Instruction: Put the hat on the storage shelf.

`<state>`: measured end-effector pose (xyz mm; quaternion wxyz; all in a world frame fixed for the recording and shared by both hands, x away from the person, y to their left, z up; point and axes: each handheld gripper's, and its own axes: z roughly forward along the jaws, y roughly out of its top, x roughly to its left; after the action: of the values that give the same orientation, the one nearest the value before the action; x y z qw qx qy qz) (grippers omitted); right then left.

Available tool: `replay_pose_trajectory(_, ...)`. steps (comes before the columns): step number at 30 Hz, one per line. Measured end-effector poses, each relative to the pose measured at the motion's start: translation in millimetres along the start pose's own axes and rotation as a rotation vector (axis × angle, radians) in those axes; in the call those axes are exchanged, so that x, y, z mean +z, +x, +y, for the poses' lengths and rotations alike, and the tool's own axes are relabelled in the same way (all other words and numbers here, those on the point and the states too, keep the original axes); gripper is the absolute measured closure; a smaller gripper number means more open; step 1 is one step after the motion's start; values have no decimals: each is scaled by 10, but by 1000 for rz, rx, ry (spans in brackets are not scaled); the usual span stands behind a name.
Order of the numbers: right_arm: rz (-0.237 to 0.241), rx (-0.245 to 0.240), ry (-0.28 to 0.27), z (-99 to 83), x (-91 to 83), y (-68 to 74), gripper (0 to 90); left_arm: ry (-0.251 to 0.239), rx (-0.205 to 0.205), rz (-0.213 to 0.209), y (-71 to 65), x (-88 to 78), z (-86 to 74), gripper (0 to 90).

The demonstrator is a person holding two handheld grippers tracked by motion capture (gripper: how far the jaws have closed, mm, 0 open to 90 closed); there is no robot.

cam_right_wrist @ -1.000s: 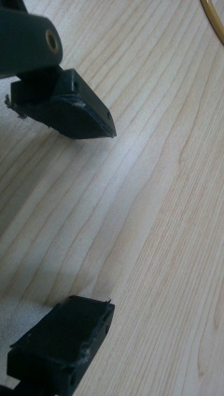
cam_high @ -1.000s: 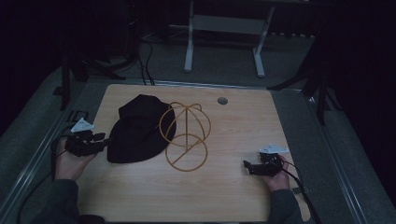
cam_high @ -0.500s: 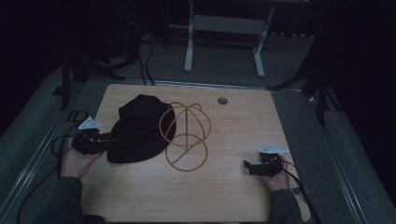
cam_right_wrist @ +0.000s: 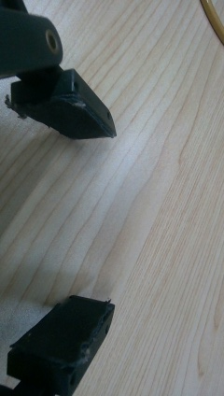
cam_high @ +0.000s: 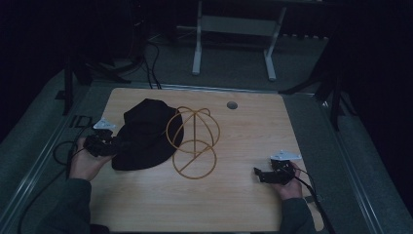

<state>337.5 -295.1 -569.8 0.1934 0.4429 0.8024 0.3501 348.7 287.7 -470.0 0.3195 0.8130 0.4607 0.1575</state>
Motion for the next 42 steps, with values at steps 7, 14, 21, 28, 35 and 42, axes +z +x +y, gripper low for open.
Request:
replay_pose_trajectory(7, 0, 0, 0, 0, 0, 0, 134, 29, 7, 24, 2, 21, 123, 586)
replay_pose_trajectory(14, 0, 0, 0, 0, 0, 0, 134, 44, 1, 26, 4, 72, 222, 584)
replay_pose_trajectory(21, 0, 0, 0, 0, 0, 0, 134, 63, -4, 33, -4, 152, 290, 584)
replay_pose_trajectory(28, 0, 0, 0, 0, 0, 0, 134, 101, -30, 44, 18, 275, 337, 593)
replay_pose_trajectory(35, 0, 0, 0, 0, 0, 0, 134, 123, -44, 47, 38, 329, 359, 610)
replay_pose_trajectory(42, 0, 1, 0, 0, 0, 0, 134, 151, -39, 41, 36, 351, 394, 659)
